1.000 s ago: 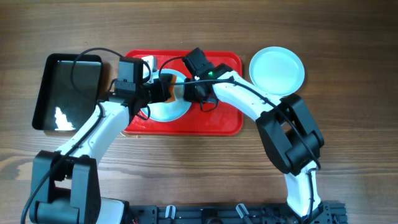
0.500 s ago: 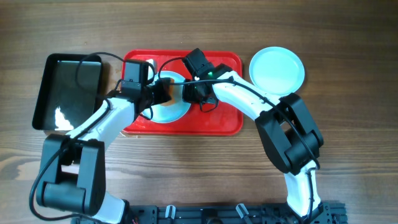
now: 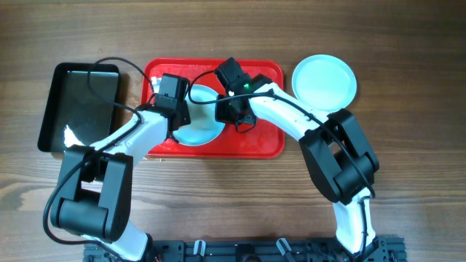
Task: Clean dirty plates on tray and stack at the side
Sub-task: 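Scrub the remaining plate with the sponge in the left gripper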
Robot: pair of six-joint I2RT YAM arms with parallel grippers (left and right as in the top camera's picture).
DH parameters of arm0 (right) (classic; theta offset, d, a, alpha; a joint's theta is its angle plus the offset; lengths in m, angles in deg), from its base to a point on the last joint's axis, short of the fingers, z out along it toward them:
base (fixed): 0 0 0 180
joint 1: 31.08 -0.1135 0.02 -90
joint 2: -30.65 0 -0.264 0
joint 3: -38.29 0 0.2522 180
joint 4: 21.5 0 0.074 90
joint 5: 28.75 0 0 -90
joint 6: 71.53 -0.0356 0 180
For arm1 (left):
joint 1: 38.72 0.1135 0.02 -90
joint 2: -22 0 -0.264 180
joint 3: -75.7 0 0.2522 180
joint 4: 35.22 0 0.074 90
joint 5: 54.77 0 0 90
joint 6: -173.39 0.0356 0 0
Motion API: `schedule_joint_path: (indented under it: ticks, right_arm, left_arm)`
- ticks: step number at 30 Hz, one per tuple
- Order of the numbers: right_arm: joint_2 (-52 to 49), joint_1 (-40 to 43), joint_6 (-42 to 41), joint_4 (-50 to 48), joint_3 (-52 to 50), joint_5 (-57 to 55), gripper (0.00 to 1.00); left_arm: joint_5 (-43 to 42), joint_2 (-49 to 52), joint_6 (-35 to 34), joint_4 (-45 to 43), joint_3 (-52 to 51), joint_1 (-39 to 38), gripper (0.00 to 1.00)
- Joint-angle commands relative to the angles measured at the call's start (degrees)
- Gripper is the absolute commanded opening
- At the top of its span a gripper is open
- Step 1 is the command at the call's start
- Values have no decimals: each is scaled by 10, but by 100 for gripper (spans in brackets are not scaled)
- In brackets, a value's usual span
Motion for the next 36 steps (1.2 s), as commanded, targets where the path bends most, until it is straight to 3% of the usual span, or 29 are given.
schedule_joint_path:
  ticks: [1,5,9,17,19,21,24,31,36]
  right_arm:
    - [-14,7,-4,16,-1,-24,4]
    - [-14,6,-5,16,-1,-24,4]
    - [-14,7,-5,17,-1,-23,4]
    - [-14,7,-5,17,-1,-19,4]
    - [-14,6,-5,16,-1,-19,4]
    - [-14,7,-5,15,-1,-19,4]
    - [-14,7,-4,15,-1,-22,4]
    - [-14,7,-4,19,-1,-24,4]
    - [-14,7,-2,21,-1,-26,4]
  left_arm:
    - [129,-11,-1,11,-15,6,4]
    - [114,-86,-1,10,-6,6,4]
    - [-15,-137,-1,-3,-6,6,4]
    - [-266,-47,-50,-47,-7,6,4]
    - [-293,-13,-50,-67,-7,6,4]
    - [-283,17,-50,-76,-7,7,4]
    - [-200,21,-45,-44,-7,15,4]
    - [10,-58,-45,48,-7,48,4]
    - [18,-143,-20,46,-3,48,4]
